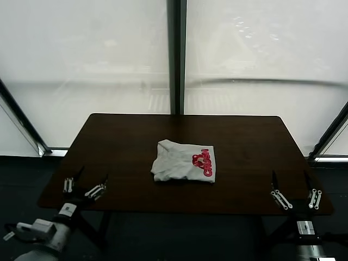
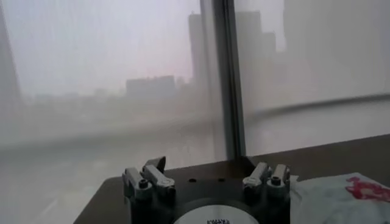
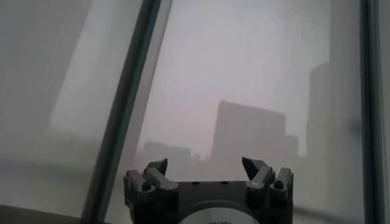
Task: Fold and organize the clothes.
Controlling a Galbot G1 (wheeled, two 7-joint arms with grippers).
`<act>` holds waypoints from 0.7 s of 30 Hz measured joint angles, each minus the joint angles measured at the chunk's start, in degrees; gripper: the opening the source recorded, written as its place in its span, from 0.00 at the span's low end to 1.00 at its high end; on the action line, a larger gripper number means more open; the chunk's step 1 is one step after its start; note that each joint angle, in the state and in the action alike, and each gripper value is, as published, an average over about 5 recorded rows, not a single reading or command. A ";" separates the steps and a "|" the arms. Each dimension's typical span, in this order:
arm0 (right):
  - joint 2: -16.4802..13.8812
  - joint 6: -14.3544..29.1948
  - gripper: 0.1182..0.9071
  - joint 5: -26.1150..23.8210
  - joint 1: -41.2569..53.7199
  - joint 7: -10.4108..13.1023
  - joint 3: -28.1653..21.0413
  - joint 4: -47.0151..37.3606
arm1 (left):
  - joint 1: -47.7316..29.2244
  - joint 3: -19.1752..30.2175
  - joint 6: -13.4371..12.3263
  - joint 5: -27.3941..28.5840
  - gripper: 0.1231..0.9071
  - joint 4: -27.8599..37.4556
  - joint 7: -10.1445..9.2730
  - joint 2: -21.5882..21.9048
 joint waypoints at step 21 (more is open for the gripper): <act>0.99 -2.00 1.00 0.95 -5.15 -0.01 -2.55 -0.59 | 9.45 -1.79 0.11 0.28 1.00 -2.40 -0.03 -2.13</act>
